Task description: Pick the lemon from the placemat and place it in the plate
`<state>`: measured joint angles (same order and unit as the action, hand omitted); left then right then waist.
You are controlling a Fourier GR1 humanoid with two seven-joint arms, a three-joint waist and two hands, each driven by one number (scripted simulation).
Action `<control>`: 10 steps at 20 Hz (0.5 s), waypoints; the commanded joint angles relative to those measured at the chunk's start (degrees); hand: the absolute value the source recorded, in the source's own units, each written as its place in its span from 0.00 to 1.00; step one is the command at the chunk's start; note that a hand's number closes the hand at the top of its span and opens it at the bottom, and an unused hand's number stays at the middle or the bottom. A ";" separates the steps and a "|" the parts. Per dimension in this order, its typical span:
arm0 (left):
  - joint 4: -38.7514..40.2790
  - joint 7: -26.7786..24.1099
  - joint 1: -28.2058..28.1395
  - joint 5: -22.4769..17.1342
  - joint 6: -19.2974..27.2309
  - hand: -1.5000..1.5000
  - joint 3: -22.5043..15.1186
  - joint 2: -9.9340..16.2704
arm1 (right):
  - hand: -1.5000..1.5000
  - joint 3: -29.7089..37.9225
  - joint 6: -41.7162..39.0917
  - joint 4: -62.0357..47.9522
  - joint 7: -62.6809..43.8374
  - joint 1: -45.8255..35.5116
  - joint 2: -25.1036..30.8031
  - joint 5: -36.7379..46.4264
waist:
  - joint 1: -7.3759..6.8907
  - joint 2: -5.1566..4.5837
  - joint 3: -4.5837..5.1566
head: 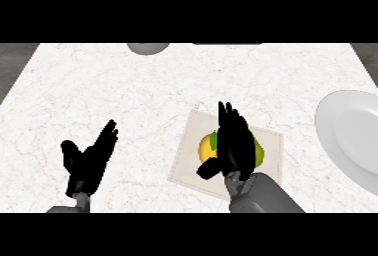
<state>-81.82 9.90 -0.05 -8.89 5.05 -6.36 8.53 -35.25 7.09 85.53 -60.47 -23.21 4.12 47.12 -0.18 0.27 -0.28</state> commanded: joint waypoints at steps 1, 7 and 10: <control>-0.71 2.17 -1.28 1.56 1.11 0.50 -1.44 -1.24 | 0.00 1.72 -1.49 -4.79 -4.12 -1.61 -3.92 3.33 | -0.10 -0.25 0.29; 3.31 1.01 0.46 0.41 -1.61 0.50 1.34 -0.50 | 0.00 4.27 -0.24 -12.38 1.93 -4.46 -4.02 -0.66 | -0.30 -0.38 0.29; 1.00 0.18 -1.09 3.16 0.30 0.50 -0.63 -2.53 | 0.00 2.21 -0.22 -9.98 1.11 0.19 -4.07 1.23 | -0.02 -0.26 0.28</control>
<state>-81.96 10.45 -0.14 -8.21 4.01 -5.49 7.88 -33.49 7.58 76.30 -57.87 -23.29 0.92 48.16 -0.34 0.22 -0.32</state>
